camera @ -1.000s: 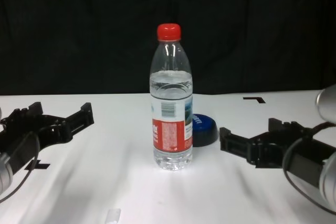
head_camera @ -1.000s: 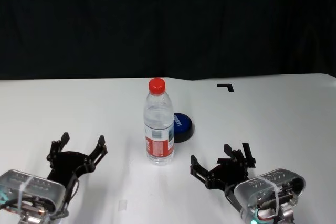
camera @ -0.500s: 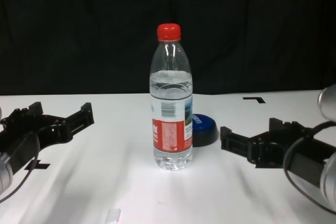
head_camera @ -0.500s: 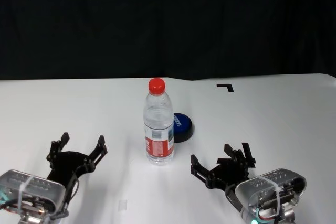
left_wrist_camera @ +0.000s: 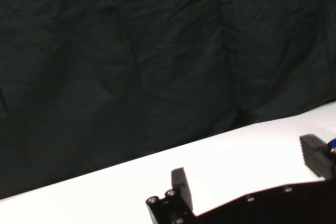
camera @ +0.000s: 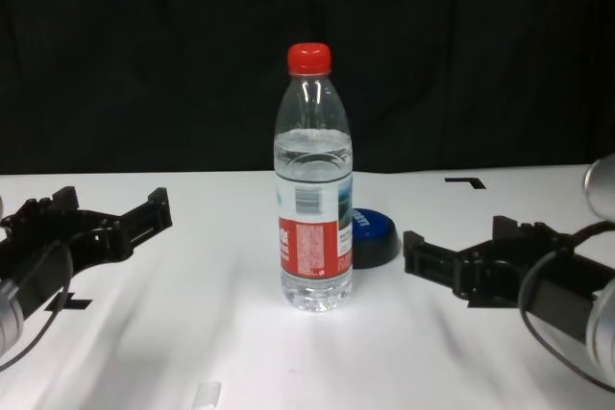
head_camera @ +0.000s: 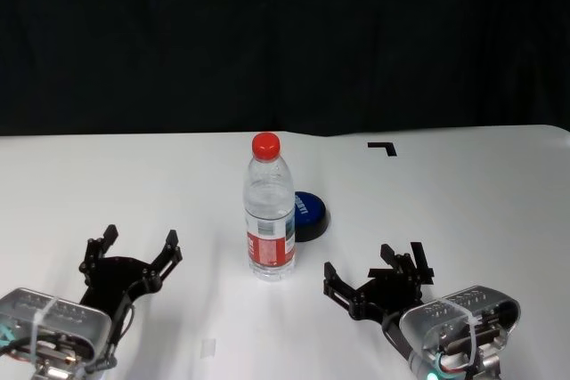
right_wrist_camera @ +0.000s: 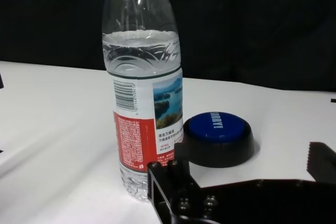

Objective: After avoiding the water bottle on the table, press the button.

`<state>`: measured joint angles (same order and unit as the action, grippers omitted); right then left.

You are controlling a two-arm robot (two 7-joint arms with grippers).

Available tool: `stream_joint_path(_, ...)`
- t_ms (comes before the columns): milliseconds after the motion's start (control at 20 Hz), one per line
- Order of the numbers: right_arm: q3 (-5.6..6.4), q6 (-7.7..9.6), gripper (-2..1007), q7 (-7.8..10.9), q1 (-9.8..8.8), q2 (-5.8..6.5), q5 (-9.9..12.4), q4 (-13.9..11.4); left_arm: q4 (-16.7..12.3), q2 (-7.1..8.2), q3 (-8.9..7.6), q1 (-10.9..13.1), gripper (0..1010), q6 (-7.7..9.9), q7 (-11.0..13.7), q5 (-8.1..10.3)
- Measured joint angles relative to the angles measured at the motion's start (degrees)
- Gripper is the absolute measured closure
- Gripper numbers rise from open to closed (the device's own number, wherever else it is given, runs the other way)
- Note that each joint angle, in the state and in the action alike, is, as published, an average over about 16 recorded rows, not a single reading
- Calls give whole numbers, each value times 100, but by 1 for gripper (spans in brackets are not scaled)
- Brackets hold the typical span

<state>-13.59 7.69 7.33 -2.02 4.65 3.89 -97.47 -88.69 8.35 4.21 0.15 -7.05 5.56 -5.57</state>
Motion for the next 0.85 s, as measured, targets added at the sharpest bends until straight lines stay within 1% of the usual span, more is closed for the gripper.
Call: stream_joint_path(850, 3, 0, 2, 2, 0, -2, 7, 0, 0, 0, 0, 0, 1, 0, 0, 0)
